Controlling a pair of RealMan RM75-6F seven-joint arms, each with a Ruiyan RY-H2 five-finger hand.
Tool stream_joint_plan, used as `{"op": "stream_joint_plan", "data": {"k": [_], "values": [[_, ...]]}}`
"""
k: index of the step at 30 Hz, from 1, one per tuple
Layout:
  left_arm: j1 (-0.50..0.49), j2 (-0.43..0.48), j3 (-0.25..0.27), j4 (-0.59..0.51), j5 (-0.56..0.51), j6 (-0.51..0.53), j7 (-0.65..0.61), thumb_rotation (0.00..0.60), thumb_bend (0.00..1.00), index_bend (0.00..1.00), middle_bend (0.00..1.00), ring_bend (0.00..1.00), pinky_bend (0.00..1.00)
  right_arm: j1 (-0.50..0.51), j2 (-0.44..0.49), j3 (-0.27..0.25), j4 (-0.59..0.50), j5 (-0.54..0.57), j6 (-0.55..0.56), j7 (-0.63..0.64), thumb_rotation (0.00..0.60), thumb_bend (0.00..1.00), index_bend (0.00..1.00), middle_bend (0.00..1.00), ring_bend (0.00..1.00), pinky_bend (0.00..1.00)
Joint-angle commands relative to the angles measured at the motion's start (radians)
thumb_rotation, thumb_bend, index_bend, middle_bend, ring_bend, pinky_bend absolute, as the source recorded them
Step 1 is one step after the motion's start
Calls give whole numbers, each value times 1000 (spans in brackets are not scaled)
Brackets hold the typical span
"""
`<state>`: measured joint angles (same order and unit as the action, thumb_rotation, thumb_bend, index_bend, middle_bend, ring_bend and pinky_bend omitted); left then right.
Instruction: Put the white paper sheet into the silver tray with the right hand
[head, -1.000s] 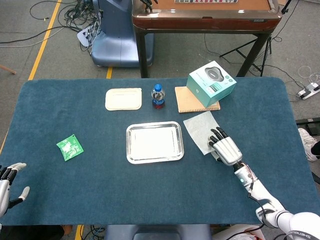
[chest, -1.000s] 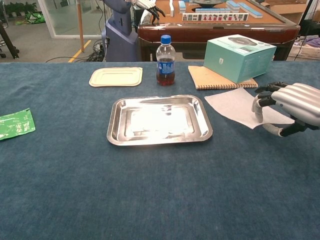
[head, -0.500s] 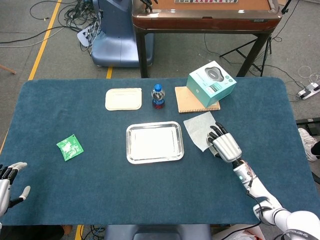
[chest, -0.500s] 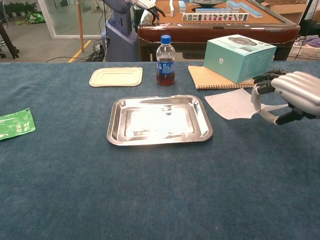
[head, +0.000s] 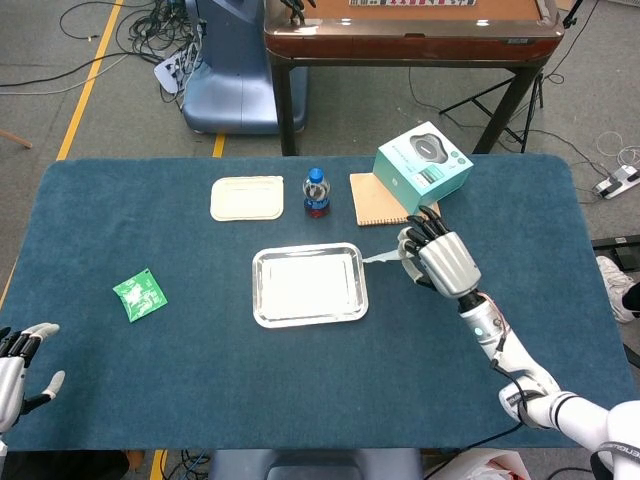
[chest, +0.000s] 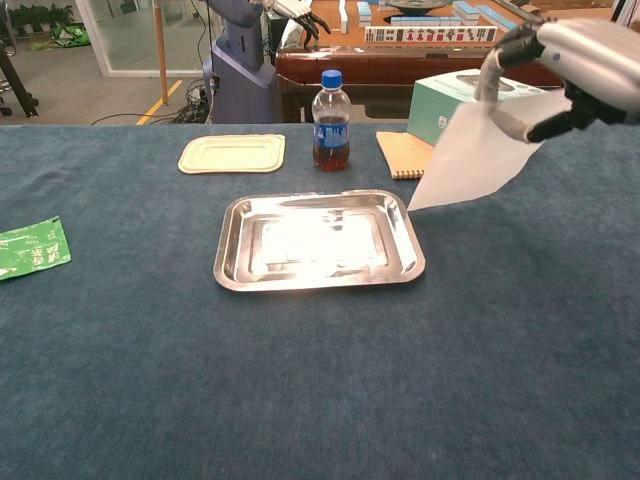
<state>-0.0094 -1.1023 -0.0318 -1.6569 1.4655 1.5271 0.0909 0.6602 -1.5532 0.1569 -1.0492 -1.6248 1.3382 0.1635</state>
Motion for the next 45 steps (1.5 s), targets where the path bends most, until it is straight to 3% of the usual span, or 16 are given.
{"op": "stream_joint_plan", "data": {"k": [1,8,18,27,35,45], "values": [[0,0,0,-2,0,0,1,600,261,243,224,200,90,63,58,49,-92,-3,-25,-10,600,485,615,402,193,115],[4,1,0,-3,-3,5,2,600,261,243,224,200,90,178,66,101,-138,-28,-81,-31,600,486,616,406,200,116],[21,0,3,8,-11,22,-14,600,261,243,224,199,90,334,-74,99,-4,-82,-120,40,600,486,630,422,221,117],[42,1,4,14,-20,43,-28,600,261,243,224,199,90,363,-195,-20,221,-168,-74,110,600,486,630,423,223,117],[39,-6,6,12,-19,31,-19,600,261,243,224,200,90,298,-248,-110,316,-186,5,223,600,486,631,424,223,117],[27,-12,6,3,-16,12,1,600,261,243,224,200,90,230,-249,-195,395,-206,56,293,600,485,633,427,223,117]]}}
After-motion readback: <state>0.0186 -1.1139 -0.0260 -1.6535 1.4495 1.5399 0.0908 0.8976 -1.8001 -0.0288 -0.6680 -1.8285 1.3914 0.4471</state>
